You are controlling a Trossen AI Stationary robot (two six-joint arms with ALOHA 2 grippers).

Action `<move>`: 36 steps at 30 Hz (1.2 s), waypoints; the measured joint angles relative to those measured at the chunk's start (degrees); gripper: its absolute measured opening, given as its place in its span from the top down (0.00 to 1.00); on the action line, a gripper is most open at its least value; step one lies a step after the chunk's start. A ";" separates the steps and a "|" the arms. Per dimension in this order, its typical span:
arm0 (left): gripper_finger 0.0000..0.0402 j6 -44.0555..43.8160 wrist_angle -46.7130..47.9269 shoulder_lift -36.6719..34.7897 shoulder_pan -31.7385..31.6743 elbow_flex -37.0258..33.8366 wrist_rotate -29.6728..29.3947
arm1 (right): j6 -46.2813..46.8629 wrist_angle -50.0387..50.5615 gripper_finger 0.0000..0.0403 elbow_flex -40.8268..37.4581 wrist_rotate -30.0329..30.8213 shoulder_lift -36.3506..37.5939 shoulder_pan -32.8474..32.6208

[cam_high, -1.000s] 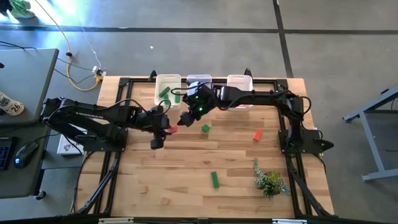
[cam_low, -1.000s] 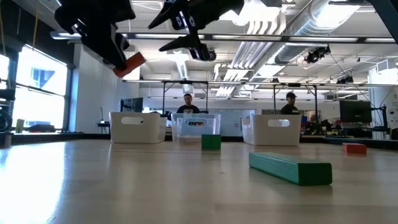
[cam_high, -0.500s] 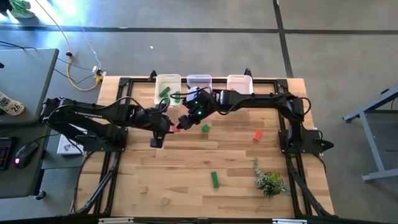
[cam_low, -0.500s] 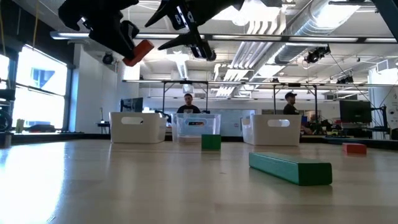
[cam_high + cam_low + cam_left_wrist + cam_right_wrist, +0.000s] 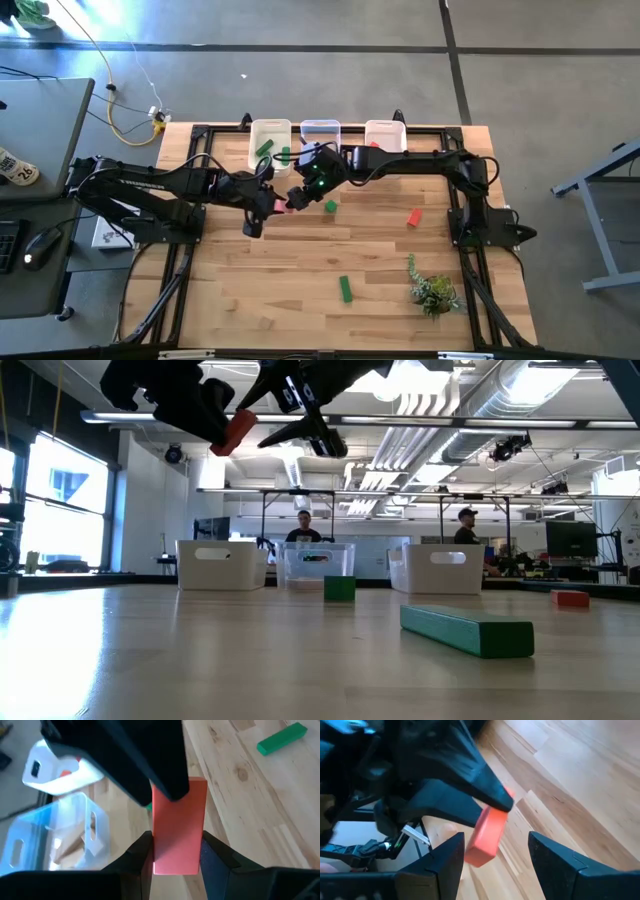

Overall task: Sort & place blocks by color
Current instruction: Put the orange block into the right white bin

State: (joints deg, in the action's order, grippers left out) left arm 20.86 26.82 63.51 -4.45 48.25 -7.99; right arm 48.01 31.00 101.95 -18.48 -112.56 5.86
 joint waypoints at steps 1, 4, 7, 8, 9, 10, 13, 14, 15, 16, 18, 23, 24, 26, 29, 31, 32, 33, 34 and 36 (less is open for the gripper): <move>0.75 1.38 -0.23 0.00 0.00 0.00 -0.05 | 0.01 0.11 0.49 0.00 -0.08 -0.07 0.10; 0.75 5.30 -0.29 0.00 0.00 0.00 -0.25 | 0.11 -0.01 0.49 0.02 -1.98 -0.56 0.46; 0.75 8.21 -0.44 0.06 0.00 0.00 -0.74 | 1.59 -0.28 0.49 0.07 -2.58 -0.94 0.54; 0.75 8.79 -0.58 0.19 0.00 0.00 -1.22 | 2.36 -0.09 0.49 0.07 -2.62 -1.06 0.58; 0.75 9.36 -0.64 0.26 0.00 0.00 -1.90 | 2.79 0.01 0.49 0.07 -2.85 -1.17 0.58; 0.75 9.99 -0.82 0.26 0.00 0.00 -2.53 | 3.07 0.01 0.49 0.07 -3.07 -1.23 0.58; 0.75 11.89 -1.34 0.24 0.00 0.00 -3.37 | 3.85 -0.20 0.52 0.08 -3.19 -1.46 0.58; 0.75 12.42 -1.36 0.26 -0.02 0.00 -3.41 | 4.87 -0.23 0.54 0.07 -3.19 -1.54 0.58; 0.75 12.83 -1.47 0.26 -0.04 -0.02 -3.53 | 5.65 -0.23 0.56 0.07 -3.12 -1.54 0.58; 0.75 13.13 -1.71 0.26 -0.04 -0.02 -3.88 | 6.04 -0.41 0.59 0.08 -2.95 -1.70 0.58; 0.75 13.90 -1.66 0.26 -0.04 -0.02 -4.57 | 6.98 -0.82 0.66 0.13 -2.74 -2.04 0.64; 0.75 15.15 -1.56 0.33 -0.04 -0.09 -4.89 | 7.49 -1.11 0.85 0.13 -2.43 -2.65 0.60; 0.75 15.23 -1.55 0.33 -0.04 -0.09 -5.03 | 7.45 -0.92 0.89 0.11 -2.48 -2.68 0.63; 0.74 15.32 -1.56 0.33 -0.04 -0.09 -5.29 | 6.49 -0.80 0.92 0.11 -2.33 -2.68 0.64; 0.72 15.91 -1.56 0.32 -0.04 -0.09 -5.35 | 5.97 -0.91 0.92 0.09 -2.04 -2.68 0.69; 0.70 16.46 -1.60 0.31 -0.04 -0.09 -5.37 | 5.82 -0.74 0.92 0.09 -1.76 -2.68 0.71; 0.69 16.94 -1.66 0.31 -0.03 -0.09 -5.43 | 5.60 -0.47 0.92 0.09 -1.72 -2.68 0.73; 0.68 17.27 -1.73 0.31 -0.04 -0.09 -5.61 | 5.32 0.04 0.92 0.09 -1.63 -2.68 0.79; 0.67 17.40 -1.74 0.31 -0.04 -0.09 -5.93 | 4.74 0.35 0.91 0.09 -1.56 -2.68 0.88; 0.66 17.24 -1.81 0.31 -0.02 -0.09 -6.54 | 3.59 0.77 0.91 0.10 -1.38 -2.68 1.00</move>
State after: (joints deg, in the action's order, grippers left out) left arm 38.09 25.00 63.81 -4.47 48.16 -14.53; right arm 51.60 31.76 102.05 -19.86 -115.24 6.85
